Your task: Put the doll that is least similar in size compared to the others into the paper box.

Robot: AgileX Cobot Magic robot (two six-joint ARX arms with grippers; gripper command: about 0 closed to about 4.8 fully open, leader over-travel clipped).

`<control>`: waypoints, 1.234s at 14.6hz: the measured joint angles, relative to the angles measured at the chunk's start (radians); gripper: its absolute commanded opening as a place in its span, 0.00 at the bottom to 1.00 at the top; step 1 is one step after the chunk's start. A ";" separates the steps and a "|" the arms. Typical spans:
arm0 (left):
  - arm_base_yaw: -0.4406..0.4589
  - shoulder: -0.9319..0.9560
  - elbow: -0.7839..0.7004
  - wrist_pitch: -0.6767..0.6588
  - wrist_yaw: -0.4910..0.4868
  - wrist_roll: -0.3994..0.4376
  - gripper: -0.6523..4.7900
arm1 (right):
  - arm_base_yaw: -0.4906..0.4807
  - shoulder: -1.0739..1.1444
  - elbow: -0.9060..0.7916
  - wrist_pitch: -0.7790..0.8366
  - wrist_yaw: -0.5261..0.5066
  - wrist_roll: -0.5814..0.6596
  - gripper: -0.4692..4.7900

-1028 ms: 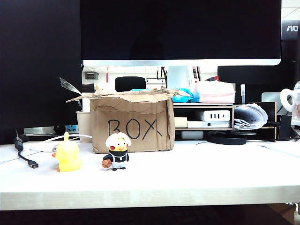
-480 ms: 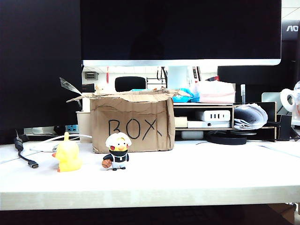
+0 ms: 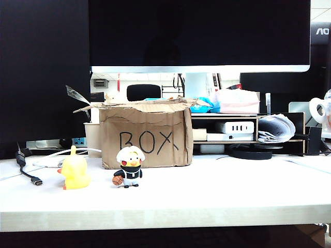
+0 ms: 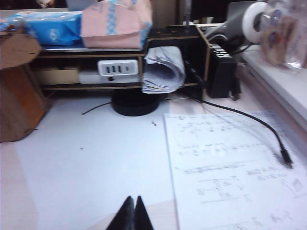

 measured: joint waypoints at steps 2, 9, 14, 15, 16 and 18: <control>0.000 0.000 0.000 0.000 0.000 0.000 0.11 | -0.027 0.000 0.000 -0.017 0.005 0.000 0.09; 0.000 0.000 0.000 0.000 0.000 0.000 0.11 | -0.055 0.000 0.000 -0.018 -0.001 0.000 0.09; 0.000 0.000 0.000 0.000 0.000 0.000 0.11 | -0.052 0.000 0.000 -0.018 -0.003 0.000 0.09; 0.000 0.000 0.000 0.000 0.000 0.000 0.11 | -0.052 0.000 0.000 -0.018 -0.017 0.000 0.09; 0.000 0.000 0.000 0.000 0.000 0.000 0.11 | -0.052 0.000 0.000 -0.018 -0.018 0.000 0.09; 0.000 0.000 0.000 0.000 0.000 0.000 0.11 | -0.052 0.000 0.000 -0.018 -0.042 0.005 0.09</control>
